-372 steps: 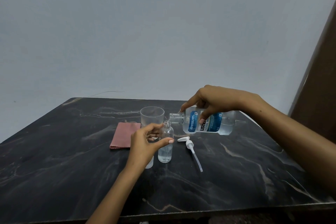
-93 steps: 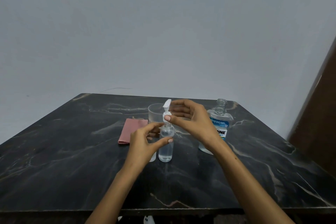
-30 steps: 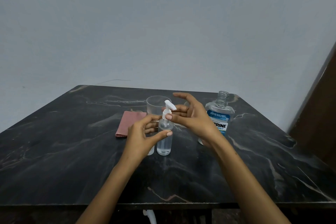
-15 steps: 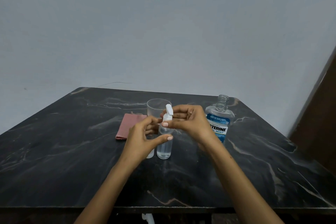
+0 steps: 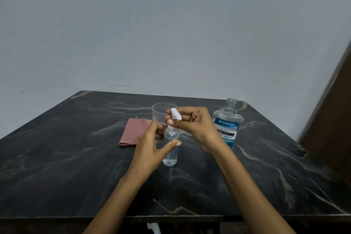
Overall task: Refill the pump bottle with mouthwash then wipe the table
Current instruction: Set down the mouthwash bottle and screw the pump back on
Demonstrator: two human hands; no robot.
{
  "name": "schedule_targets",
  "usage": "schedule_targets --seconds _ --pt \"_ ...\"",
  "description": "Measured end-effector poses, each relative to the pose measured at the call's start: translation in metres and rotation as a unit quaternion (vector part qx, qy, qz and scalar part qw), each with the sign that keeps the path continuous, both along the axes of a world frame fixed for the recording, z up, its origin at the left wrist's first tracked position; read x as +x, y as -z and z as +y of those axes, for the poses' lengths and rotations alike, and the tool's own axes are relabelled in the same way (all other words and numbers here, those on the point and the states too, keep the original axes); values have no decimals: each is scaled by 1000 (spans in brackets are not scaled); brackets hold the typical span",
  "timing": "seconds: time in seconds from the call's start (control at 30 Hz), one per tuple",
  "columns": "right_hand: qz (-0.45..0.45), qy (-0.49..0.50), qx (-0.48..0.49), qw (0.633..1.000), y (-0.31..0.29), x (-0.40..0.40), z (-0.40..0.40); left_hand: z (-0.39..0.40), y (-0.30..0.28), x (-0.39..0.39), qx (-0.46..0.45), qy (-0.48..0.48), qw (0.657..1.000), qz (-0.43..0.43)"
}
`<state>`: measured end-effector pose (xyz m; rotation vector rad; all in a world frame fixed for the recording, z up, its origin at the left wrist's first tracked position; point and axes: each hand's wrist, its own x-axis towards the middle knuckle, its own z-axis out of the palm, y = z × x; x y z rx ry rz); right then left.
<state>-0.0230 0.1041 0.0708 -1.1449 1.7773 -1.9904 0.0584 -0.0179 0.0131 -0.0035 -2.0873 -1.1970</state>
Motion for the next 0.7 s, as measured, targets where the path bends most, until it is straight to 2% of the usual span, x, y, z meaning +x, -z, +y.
schedule_targets --seconds 0.27,0.53,0.7 --pt "15 68 -31 997 12 14 -2 -4 -4 16 -12 21 999 -41" --pt "17 117 14 993 11 16 12 -23 20 29 -82 -50 986 -133" --pt "29 197 26 980 33 29 33 -14 18 43 -50 -54 988 -138"
